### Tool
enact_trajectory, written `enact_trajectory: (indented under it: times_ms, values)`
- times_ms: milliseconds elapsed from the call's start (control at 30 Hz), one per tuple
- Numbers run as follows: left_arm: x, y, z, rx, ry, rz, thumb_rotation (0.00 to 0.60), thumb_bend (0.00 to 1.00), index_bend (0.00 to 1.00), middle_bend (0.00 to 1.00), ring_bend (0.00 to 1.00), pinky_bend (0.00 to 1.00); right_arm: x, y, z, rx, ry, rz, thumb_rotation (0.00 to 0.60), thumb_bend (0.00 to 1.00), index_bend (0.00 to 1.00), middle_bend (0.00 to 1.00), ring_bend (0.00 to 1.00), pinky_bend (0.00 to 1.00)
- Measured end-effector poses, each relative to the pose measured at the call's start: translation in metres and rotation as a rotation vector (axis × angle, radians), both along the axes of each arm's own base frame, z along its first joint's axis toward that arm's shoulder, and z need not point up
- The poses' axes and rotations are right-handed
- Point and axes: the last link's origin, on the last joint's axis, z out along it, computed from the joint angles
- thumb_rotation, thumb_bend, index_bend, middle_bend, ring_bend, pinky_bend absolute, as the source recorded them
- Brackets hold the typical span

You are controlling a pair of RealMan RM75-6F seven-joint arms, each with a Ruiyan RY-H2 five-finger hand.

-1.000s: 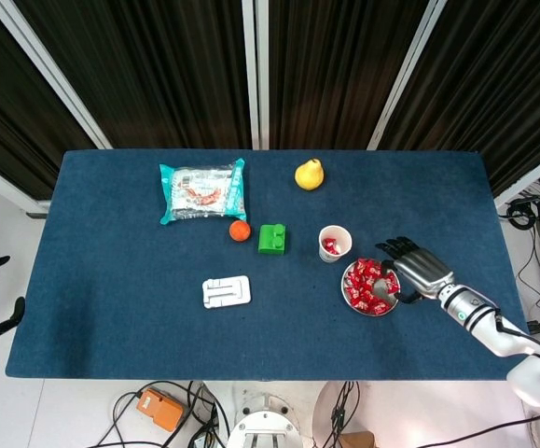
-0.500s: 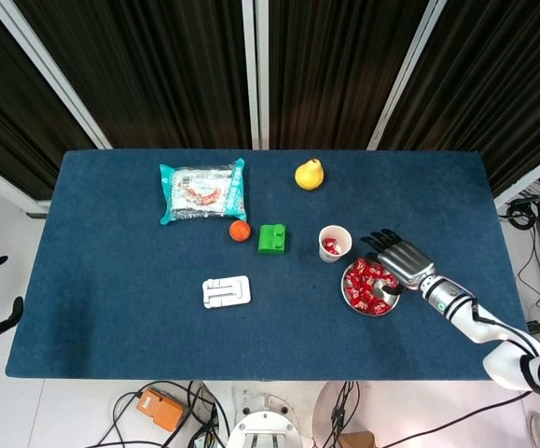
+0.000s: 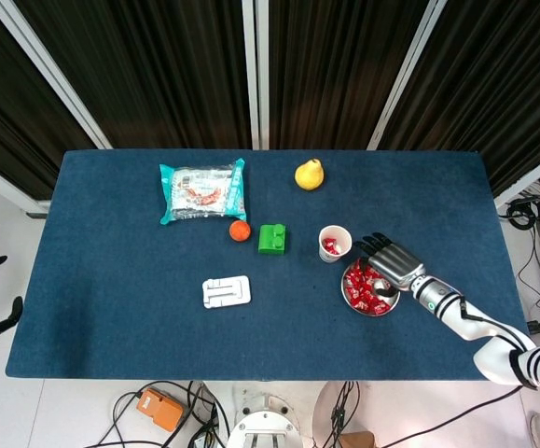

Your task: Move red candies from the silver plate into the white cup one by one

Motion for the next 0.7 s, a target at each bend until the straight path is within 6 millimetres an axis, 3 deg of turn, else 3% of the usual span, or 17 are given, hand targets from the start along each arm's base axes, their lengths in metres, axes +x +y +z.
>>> enact_trajectory:
  times_ms: [700]
  values:
    - [-0.0007, 0.0000, 0.0009, 0.003, -0.004, 0.004, 0.600, 0.35, 0.16, 0.00, 0.00, 0.00, -0.0021, 0.0005, -0.0080, 0.022, 0.020, 0.009, 0.600, 0.47, 0.52, 0.11, 0.06, 0.01]
